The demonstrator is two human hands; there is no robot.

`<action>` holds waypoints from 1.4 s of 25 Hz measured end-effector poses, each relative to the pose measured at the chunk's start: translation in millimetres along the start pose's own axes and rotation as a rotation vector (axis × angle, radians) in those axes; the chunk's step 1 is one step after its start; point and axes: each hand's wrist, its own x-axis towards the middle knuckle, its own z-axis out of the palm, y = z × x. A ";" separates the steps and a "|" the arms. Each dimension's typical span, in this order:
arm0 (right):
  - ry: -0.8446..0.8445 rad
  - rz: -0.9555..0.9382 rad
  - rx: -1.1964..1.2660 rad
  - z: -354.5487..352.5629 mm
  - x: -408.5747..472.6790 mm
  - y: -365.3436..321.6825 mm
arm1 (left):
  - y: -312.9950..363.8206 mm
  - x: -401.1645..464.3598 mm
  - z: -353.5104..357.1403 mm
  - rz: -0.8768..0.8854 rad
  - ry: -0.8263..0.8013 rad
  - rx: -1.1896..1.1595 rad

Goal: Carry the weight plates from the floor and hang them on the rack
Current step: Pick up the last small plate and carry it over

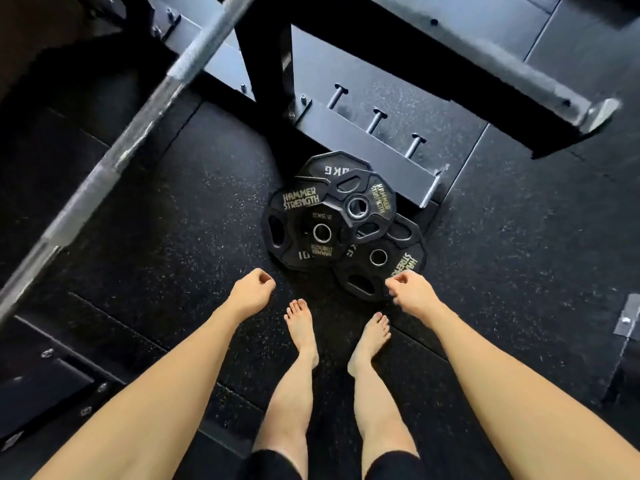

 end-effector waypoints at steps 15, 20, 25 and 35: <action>0.193 -0.121 -0.219 134.6 301.6 -16.2 | 32.4 354.5 122.6 0.123 0.131 0.128; 0.170 -0.133 -0.247 123.3 292.3 -22.5 | 36.2 335.6 116.0 0.121 0.154 0.040; 0.096 -0.141 -0.174 88.7 234.7 -34.3 | 41.6 264.0 85.4 0.130 0.060 -0.237; 0.048 -0.219 0.155 9.2 11.2 -73.9 | 90.9 21.3 2.5 0.122 0.181 -0.728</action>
